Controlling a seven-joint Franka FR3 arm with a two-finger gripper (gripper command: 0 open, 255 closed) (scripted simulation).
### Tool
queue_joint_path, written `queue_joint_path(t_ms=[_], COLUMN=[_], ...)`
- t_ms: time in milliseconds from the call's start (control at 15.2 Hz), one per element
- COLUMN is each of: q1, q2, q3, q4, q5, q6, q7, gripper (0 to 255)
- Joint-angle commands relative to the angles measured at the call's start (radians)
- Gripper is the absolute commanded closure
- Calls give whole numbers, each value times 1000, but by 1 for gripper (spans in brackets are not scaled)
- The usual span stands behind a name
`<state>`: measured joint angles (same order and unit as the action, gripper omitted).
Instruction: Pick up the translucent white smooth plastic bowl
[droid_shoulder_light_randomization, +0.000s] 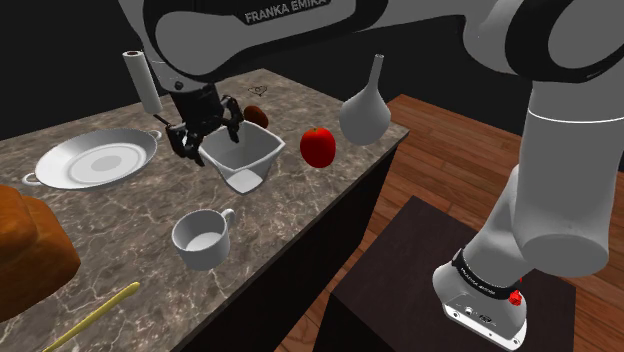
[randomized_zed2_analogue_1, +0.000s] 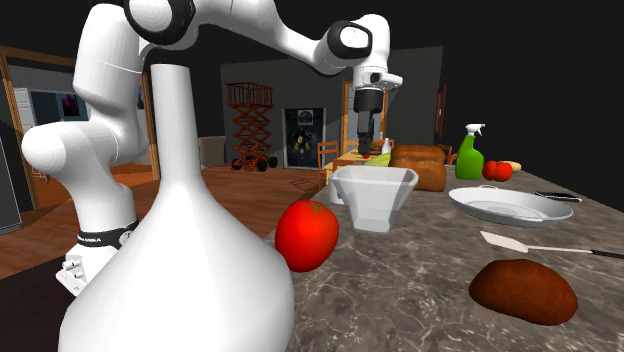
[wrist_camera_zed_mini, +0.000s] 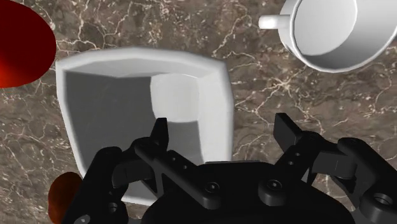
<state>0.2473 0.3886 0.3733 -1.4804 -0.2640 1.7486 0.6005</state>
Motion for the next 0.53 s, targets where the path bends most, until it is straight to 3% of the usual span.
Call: queue_joint_path(t_ms=[0, 396, 462], q1=[1, -1, -1], q2=[10, 21, 20], q3=[-2, -5, -5], q4=[-11, -57, -60], q5=[-5, -11, -11], q6=[19, 75, 77], q7=[5, 15, 16], gripper=[0, 0, 255])
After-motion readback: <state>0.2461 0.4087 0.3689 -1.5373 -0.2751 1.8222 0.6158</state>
